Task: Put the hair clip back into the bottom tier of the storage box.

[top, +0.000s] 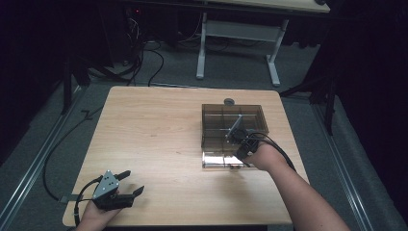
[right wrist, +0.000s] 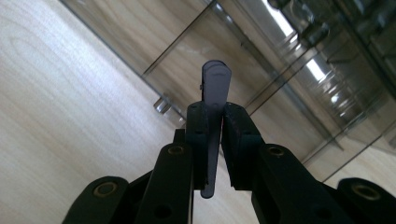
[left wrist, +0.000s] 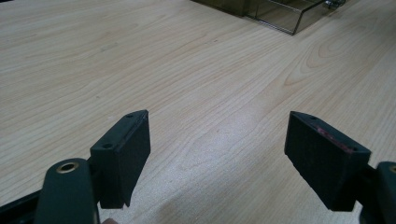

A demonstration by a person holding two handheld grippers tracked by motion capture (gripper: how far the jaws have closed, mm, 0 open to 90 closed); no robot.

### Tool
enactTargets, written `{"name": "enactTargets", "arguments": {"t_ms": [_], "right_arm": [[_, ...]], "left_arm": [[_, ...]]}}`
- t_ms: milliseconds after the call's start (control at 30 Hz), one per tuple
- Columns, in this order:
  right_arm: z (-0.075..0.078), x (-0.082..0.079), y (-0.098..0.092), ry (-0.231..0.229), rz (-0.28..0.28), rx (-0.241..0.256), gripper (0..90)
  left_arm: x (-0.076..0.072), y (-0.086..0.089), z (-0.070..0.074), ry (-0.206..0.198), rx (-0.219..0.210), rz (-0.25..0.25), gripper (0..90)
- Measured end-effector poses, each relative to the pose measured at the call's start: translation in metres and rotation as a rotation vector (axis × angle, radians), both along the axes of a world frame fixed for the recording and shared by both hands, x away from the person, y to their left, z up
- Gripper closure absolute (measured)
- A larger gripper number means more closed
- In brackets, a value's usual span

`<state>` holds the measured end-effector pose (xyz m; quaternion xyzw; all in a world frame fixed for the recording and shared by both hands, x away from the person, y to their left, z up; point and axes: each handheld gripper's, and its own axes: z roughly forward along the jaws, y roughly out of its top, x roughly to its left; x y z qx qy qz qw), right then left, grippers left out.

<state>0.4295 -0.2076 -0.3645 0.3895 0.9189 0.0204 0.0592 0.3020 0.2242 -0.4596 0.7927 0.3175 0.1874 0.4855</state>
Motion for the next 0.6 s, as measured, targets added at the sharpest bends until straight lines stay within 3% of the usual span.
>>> {"name": "enactTargets", "arguments": {"t_ms": [200,233,600], "right_arm": [[-0.003,0.008,0.005,0.005,0.009,-0.003,81.1],[-0.005,0.012,0.007,-0.005,0.032,0.004,81.1],[-0.011,0.024,0.012,-0.03,0.058,0.015,81.1]], "left_arm": [[0.0,0.0,0.0,0.0,0.0,-0.001,23.0],[0.0,0.0,0.0,0.001,-0.001,-0.001,23.0],[0.0,0.0,0.0,0.001,-0.001,-0.004,23.0]]}}
